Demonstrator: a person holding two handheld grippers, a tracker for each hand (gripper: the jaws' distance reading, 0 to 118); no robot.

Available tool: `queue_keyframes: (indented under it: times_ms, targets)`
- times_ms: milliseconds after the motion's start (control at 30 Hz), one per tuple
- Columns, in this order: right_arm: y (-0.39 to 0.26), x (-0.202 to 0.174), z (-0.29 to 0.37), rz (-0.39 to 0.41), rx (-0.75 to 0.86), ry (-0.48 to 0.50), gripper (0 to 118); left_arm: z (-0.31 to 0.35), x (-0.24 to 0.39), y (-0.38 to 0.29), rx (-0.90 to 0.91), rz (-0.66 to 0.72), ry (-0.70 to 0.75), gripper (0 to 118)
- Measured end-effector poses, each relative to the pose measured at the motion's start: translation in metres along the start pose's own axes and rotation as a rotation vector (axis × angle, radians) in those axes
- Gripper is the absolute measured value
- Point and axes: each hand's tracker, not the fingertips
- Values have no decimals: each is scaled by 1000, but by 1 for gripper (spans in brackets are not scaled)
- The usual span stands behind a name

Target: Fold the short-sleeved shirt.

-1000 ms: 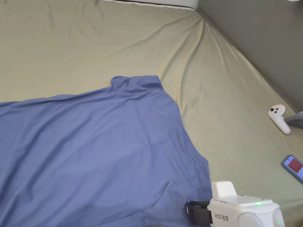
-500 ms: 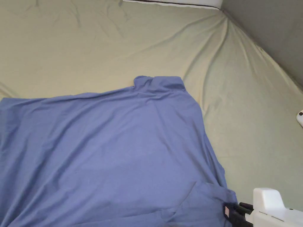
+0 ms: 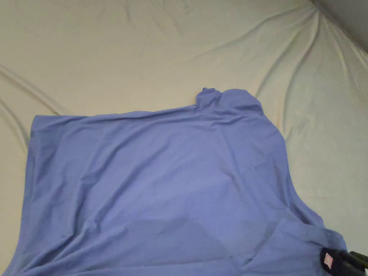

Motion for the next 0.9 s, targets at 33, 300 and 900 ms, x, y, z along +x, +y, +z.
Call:
queue_keyframes:
  times_ms: [33,300,900]
  targets:
    - [9,0,-5,6,13,6,5,-6,-1,7,8,-3,-2,0]
    - [88,-16,-77,64,44,22,5,-82,-7,66,69,-46,8,0]
    - [108,-22,-161,112,95,-50,29,-165,-8,94,49,-22,-17,41]
